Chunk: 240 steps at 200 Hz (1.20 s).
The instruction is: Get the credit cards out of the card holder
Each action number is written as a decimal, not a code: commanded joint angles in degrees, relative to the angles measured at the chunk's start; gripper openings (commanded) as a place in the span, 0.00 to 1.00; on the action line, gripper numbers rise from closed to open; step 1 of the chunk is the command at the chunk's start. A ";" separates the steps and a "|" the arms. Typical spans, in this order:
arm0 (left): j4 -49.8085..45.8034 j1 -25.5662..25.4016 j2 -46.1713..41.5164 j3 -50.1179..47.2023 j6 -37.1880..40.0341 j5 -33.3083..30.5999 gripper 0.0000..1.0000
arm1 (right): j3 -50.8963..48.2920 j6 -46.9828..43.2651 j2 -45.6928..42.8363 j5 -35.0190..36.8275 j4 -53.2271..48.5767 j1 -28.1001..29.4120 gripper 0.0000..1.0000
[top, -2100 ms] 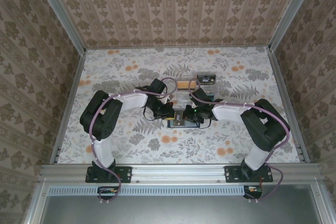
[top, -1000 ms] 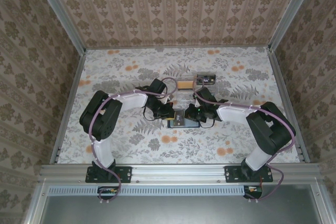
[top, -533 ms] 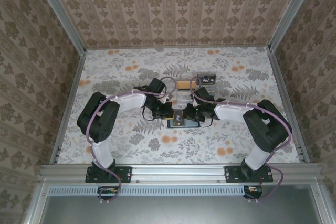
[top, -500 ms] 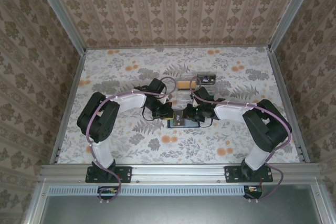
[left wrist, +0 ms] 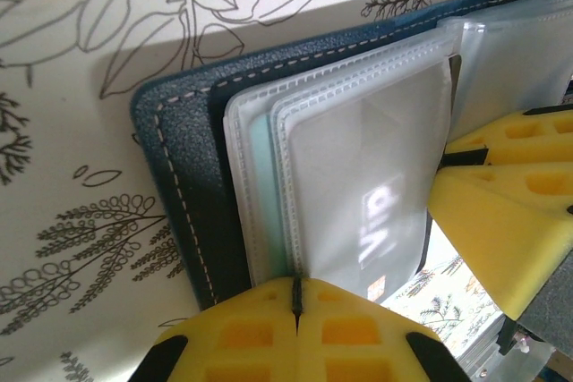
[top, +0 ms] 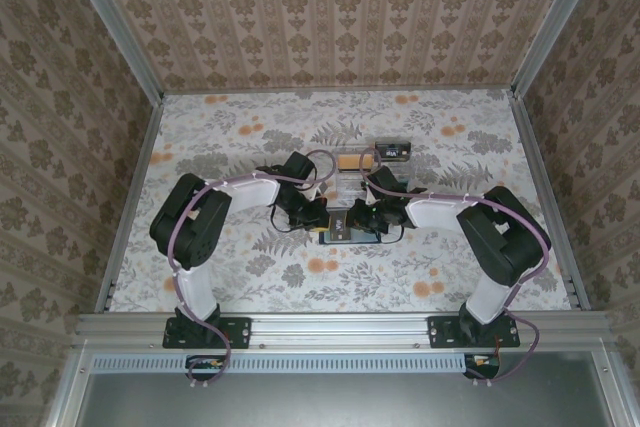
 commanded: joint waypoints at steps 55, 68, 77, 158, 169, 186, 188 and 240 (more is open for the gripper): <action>-1.65 -0.23 2.26 -0.06 1.25 -1.60 0.00 | -1.85 0.73 -1.01 -1.76 1.47 -0.26 0.00; -1.94 -0.10 2.19 -0.29 1.32 -1.80 0.00 | -2.75 0.38 -2.36 -0.97 1.05 -1.18 0.00; -1.96 -0.01 2.16 -0.50 1.37 -1.91 0.00 | -3.37 0.17 -3.20 -0.95 0.76 -2.04 0.00; -2.19 -0.09 2.40 -0.23 1.72 -1.56 0.00 | -4.00 -0.28 -3.15 -2.34 1.20 -3.31 0.15; -2.21 -0.07 2.44 -0.23 1.81 -1.51 0.00 | -4.02 0.01 -2.78 -2.80 1.98 -3.28 0.21; -2.22 -0.03 2.62 -0.18 1.90 -1.42 0.00 | -4.06 0.49 -1.87 -3.81 3.34 -3.24 0.24; -2.25 -0.08 2.62 -0.14 1.90 -1.42 0.00 | -4.09 0.57 -1.78 -3.84 3.57 -3.28 0.24; -2.08 -0.27 2.83 -0.10 1.81 -1.16 0.00 | -4.52 1.85 0.44 -5.88 6.48 -3.26 0.18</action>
